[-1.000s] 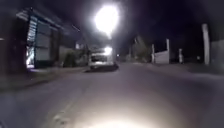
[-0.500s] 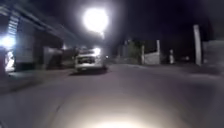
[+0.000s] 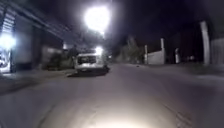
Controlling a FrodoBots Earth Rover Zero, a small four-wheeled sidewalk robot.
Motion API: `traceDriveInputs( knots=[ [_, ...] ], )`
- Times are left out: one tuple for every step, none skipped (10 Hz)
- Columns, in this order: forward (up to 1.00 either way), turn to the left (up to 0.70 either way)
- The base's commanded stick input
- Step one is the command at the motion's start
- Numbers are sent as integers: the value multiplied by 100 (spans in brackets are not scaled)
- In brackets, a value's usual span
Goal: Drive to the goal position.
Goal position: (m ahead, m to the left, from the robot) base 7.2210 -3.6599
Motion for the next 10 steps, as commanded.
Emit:
traceDriveInputs(
  knots=[
    [100, -22],
    [100, -37],
    [100, -40],
    [100, -18],
    [100, 0],
    [100, 0],
    [100, 0],
    [100, 0],
    [100, 0],
    [100, 0]
  ],
)
